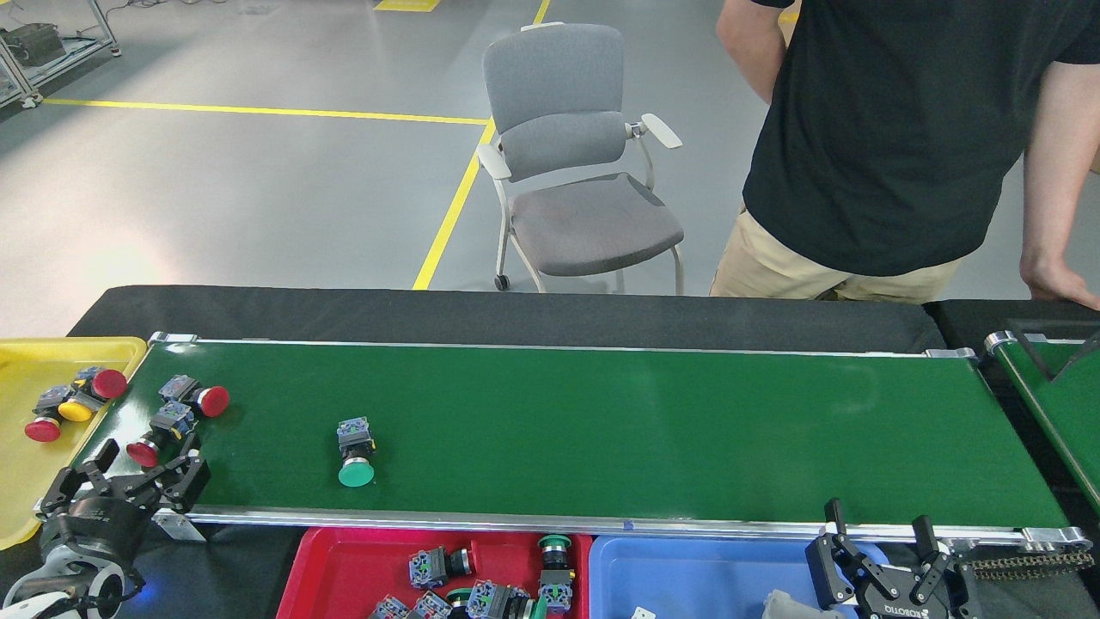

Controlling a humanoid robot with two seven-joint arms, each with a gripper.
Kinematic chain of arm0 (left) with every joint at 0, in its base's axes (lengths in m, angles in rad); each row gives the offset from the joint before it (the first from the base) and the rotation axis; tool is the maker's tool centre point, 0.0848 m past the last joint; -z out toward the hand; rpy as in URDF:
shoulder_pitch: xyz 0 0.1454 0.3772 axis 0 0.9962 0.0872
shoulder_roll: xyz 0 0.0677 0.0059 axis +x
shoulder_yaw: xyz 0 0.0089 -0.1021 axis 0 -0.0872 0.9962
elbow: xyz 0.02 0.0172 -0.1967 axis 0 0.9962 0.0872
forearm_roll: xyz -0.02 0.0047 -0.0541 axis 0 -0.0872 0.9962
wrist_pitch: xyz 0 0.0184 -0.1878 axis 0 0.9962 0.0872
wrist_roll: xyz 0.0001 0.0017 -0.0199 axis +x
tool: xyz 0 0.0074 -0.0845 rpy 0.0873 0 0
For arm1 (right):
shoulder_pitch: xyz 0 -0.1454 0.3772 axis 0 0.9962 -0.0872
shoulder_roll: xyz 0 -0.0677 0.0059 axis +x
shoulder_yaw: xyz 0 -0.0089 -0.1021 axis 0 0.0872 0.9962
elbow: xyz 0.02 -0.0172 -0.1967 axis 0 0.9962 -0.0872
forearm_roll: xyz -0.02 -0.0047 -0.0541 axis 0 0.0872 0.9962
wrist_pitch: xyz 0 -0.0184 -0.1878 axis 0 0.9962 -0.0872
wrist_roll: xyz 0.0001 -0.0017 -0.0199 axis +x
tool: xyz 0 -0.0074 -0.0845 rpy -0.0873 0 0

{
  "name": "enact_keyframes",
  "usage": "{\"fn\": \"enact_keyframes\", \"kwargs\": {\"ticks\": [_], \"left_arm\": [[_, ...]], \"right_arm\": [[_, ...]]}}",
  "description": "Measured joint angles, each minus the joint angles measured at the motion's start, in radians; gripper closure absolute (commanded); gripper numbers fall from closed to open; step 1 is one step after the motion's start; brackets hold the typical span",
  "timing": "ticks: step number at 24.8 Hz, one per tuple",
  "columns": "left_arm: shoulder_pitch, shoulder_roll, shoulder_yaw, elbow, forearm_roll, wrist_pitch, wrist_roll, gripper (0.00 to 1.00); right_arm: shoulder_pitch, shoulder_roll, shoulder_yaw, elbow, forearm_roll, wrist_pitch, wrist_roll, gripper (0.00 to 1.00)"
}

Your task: Pick switch part from conveyor to tray

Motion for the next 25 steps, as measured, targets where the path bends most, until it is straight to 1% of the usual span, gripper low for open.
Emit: {"fn": "enact_keyframes", "kwargs": {"ticks": [2,3,4,5,6,7,8,10,13,15,16,19,23,25], "left_arm": [[-0.05,0.0,-0.045,0.071,0.0,0.079,0.022,0.15],[-0.072,0.001,-0.066,0.105,0.0,0.116,0.04,0.2],[-0.096,0.004,-0.084,0.146,0.0,0.151,0.063,0.27],[-0.121,0.005,-0.096,0.19,0.0,0.179,0.093,0.36],[-0.138,0.007,-0.102,0.223,0.0,0.197,0.12,0.52],[-0.149,0.013,-0.107,0.25,0.001,0.206,0.142,0.64],[-0.151,0.02,-0.108,0.263,0.004,0.21,0.16,0.75],[-0.151,0.028,-0.108,0.27,0.026,0.201,0.179,0.9],[-0.141,0.032,-0.11,0.258,0.057,0.15,0.194,0.95],[-0.11,0.032,-0.111,0.196,0.063,0.112,0.202,0.96],[-0.079,0.031,-0.11,0.137,0.069,0.078,0.204,0.96],[0.074,0.029,-0.11,-0.12,0.113,-0.035,0.202,0.94],[0.336,0.019,-0.112,-0.514,0.185,-0.209,0.139,0.9],[0.463,-0.004,-0.115,-0.696,0.194,-0.289,0.117,0.82]], "right_arm": [[-0.005,0.02,0.0,0.0,0.012,0.004,-0.02,0.01],[-0.005,0.034,0.0,0.0,0.025,0.006,-0.03,0.01],[-0.005,0.052,0.0,0.001,0.039,0.007,-0.037,0.01],[-0.005,0.067,0.0,0.001,0.053,0.007,-0.039,0.01],[-0.003,0.074,0.001,0.001,0.064,0.007,-0.042,0.01],[0.0,0.075,0.001,0.001,0.069,0.007,-0.045,0.01],[0.006,0.075,0.001,0.001,0.072,0.007,-0.048,0.01],[0.023,0.075,0.001,0.001,0.073,0.009,-0.05,0.01],[0.029,0.075,0.001,0.001,0.071,0.01,-0.053,0.01],[0.029,0.074,0.001,0.003,0.057,0.01,-0.057,0.01],[0.029,0.07,0.001,0.007,0.038,0.009,-0.053,0.01],[0.039,0.038,0.001,0.013,-0.027,0.008,-0.042,0.01],[0.04,0.006,0.002,0.014,-0.039,0.004,-0.038,0.01],[0.04,0.005,0.002,0.014,-0.04,0.004,-0.038,0.01]]}}
